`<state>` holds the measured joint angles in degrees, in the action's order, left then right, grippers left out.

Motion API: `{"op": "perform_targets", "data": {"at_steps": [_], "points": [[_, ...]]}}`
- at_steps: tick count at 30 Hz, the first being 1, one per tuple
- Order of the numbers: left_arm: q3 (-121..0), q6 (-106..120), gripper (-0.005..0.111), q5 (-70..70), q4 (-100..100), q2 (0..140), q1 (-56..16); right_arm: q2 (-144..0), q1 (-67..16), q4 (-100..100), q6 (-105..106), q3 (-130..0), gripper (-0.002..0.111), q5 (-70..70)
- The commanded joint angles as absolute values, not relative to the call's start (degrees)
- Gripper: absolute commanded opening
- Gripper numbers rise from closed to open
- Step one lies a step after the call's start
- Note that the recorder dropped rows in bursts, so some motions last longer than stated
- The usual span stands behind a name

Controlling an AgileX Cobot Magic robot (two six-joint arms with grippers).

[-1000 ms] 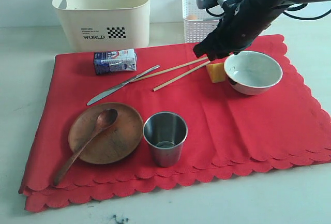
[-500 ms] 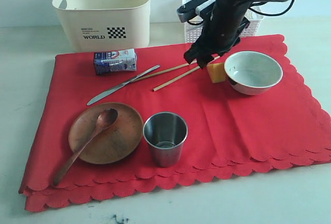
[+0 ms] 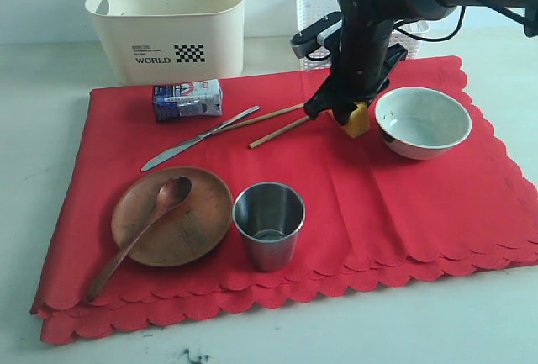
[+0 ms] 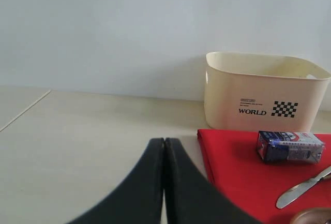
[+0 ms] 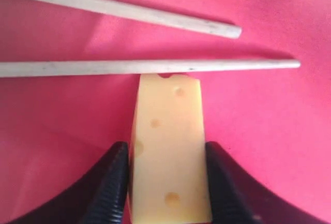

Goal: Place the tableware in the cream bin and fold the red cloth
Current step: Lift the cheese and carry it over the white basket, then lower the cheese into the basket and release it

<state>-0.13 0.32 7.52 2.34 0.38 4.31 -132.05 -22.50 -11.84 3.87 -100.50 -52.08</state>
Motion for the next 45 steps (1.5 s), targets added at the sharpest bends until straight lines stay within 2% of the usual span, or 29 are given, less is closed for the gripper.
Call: {"op": "perform_targets", "data": {"at_steps": [1,3,17,25,38,45], "points": [[0.0,0.44,0.002,7.34,2.32,0.0,3.89,-132.08,-22.58,-11.12,3.83,-100.58,0.006,-52.23],[0.0,0.44,0.002,7.34,2.32,0.0,3.89,-132.08,-22.58,-10.99,3.74,-100.58,0.0,-52.29],[0.0,0.44,0.002,7.34,2.32,0.0,3.89,-121.36,-22.48,-10.88,0.85,-100.58,0.0,-51.6],[0.0,0.44,0.002,7.34,2.32,0.0,3.89,-118.14,-22.48,-11.67,-1.16,-100.58,0.0,-40.76],[0.0,0.44,0.002,7.34,2.32,0.0,3.89,-124.89,-20.91,-23.9,-21.27,-101.36,0.0,-11.0],[0.0,0.44,0.002,7.34,2.32,0.0,3.89,-133.59,-16.92,-24.02,-27.14,-110.82,0.0,-13.9]]}}
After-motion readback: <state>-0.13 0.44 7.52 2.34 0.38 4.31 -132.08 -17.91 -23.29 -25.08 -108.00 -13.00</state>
